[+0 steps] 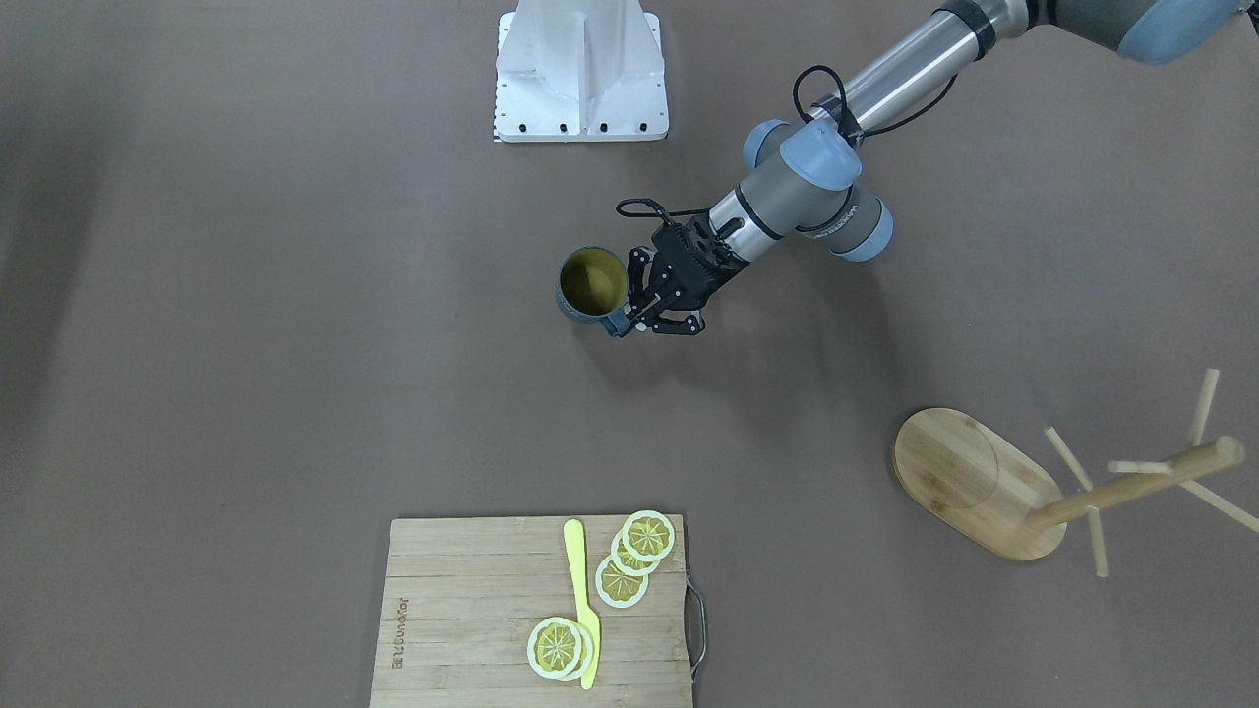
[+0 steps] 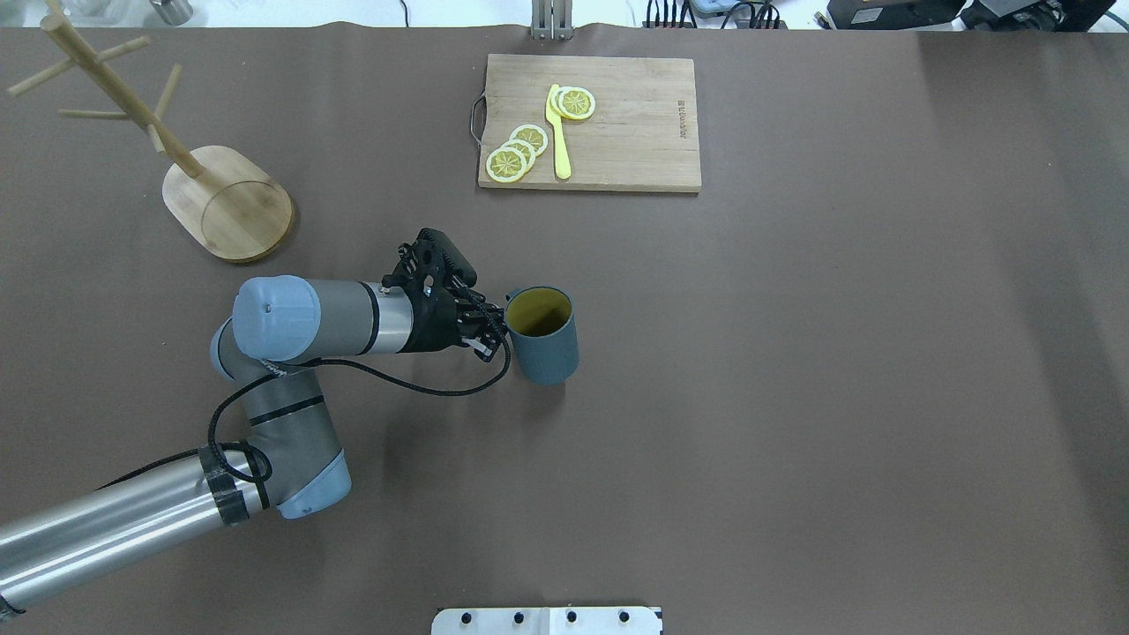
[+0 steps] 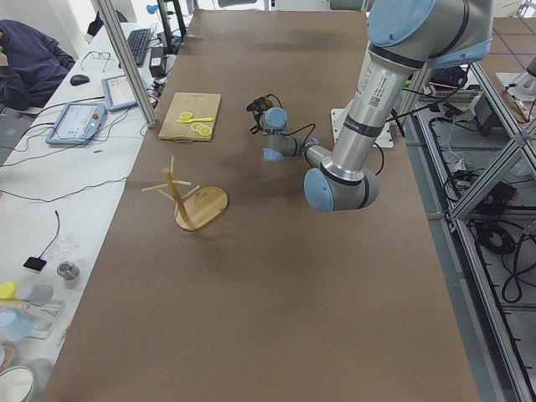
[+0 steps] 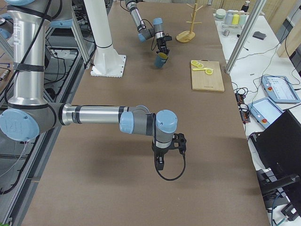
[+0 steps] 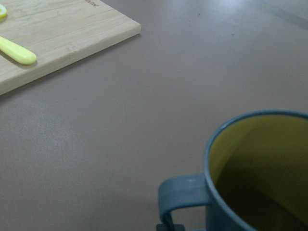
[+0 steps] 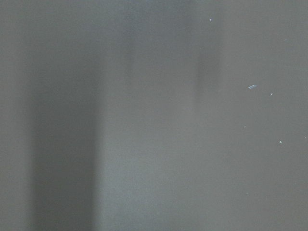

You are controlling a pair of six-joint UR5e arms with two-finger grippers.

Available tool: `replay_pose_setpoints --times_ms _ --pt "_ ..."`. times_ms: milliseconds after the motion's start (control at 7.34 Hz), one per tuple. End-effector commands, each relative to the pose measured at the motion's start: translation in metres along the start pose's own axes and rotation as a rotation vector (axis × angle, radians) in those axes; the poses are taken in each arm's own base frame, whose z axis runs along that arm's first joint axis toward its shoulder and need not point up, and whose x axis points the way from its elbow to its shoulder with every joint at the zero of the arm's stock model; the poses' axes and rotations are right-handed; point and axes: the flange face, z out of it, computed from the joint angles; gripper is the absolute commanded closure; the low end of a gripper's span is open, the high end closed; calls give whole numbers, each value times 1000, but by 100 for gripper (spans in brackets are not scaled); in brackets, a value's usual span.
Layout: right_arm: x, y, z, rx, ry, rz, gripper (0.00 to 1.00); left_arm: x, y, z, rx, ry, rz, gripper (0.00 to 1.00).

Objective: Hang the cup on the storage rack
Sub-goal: 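Grasp the teal mug's rim with the left gripper, then lift the teal mug and carry it toward the wooden rack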

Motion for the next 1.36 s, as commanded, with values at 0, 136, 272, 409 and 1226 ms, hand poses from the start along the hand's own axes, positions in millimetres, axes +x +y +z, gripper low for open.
replay_pose_setpoints --times_ms 0,136,272,409,1226 --pt "1 1 1 -3 1 2 0 -16 -14 -11 32 -22 -37 100" --pt "1 1 1 -3 2 2 0 -30 -23 -18 49 -46 -41 100" --pt "1 1 1 -3 2 2 0 -44 -33 -26 65 -66 -90 100" --pt "1 1 1 -3 4 2 0 -53 -40 -31 74 -79 -137 100" --pt "4 2 4 -10 11 25 0 -75 -80 -55 169 -50 -783 100"
